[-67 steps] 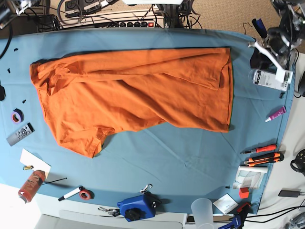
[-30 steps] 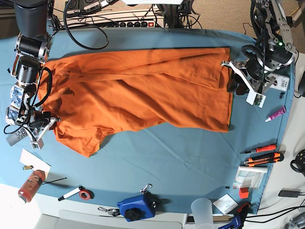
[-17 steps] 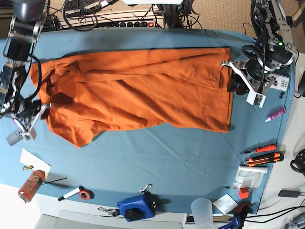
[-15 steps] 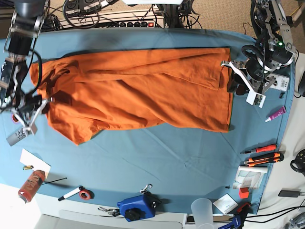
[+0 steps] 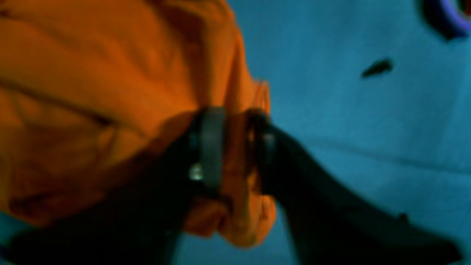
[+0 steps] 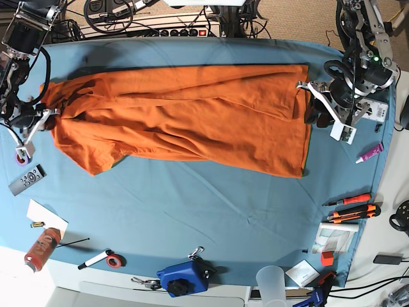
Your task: Layout the t-shirt on the table in an organized manner, then fold the t-shirt properly
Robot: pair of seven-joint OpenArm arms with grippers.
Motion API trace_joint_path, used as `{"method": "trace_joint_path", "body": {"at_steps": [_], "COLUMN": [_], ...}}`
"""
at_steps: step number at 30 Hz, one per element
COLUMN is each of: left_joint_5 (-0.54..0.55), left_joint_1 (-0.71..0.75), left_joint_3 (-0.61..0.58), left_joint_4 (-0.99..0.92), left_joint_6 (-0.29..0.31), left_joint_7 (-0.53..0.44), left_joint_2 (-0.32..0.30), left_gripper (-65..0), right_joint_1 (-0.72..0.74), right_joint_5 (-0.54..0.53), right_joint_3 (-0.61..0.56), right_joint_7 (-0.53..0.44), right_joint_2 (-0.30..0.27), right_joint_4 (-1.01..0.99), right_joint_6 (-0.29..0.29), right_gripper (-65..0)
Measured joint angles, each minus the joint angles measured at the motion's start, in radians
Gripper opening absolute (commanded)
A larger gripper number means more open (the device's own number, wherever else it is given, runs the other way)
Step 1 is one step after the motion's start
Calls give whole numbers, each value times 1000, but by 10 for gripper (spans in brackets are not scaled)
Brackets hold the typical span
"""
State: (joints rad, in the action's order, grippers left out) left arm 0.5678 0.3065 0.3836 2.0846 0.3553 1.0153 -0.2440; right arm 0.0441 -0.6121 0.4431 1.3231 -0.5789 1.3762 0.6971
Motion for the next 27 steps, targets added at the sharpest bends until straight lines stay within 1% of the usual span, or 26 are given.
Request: {"method": "trace_joint_path", "body": {"at_steps": [2,3,4,5,7,9,12,13,14,16,19,22,23,26,27], "left_joint_5": [-34,-61,-80,-89,-90,-89,-89,-90,-90,-89,-59,-43,-43,-40,-40], "left_joint_1": [0,0,0,0,0,0,0,0,0,0,0,0,0,0,0], "left_joint_3": [0,0,6,17,48,75,111,122,131,138,138,138,138,138,138], "left_joint_4": [0,0,0,0,0,-1,-1,-1,-1,-1,-1,-1,-1,-1,-1], "left_joint_6": [0,-20,-53,-68,-71,-70,-70,-70,-70,-70,-70,-70,-70,-70,-70], "left_joint_7": [0,0,0,0,-1,0,0,0,0,-1,0,0,0,0,0], "left_joint_2": [1,0,3,3,3,3,3,3,3,2,3,2,2,2,2], "left_gripper": [-450,-450,-450,-450,-450,-450,-450,-450,-450,-450,-450,-450,-450,-450,-450], "right_joint_1": [1,6,12,21,47,92,156,175,192,222,261,306,322,371,389], "right_joint_5": [-14,-33,-56,-92,-139,-140,-137,-120,-100,-39,67,137,141,148,167], "right_joint_3": [0,0,0,0,0,3,-6,-19,-40,-111,-263,-404,-441,-524,-542], "right_joint_7": [16,16,16,16,-18,-42,-40,-41,-47,-98,-180,-226,-229,-259,-272], "right_joint_2": [-1,-3,-8,-17,-38,-42,-39,-39,-40,-43,-44,-37,-39,-42,-39], "right_joint_4": [0,0,0,0,0,0,0,0,0,0,-8,-77,-114,-226,-262], "right_joint_6": [0,0,-1,0,0,0,0,0,0,0,0,-53,-64,-68,-65], "right_gripper": [-438,-439,-439,-439,-439,-439,-439,-439,-439,-439,-439,-439,-439,-439,-439]}}
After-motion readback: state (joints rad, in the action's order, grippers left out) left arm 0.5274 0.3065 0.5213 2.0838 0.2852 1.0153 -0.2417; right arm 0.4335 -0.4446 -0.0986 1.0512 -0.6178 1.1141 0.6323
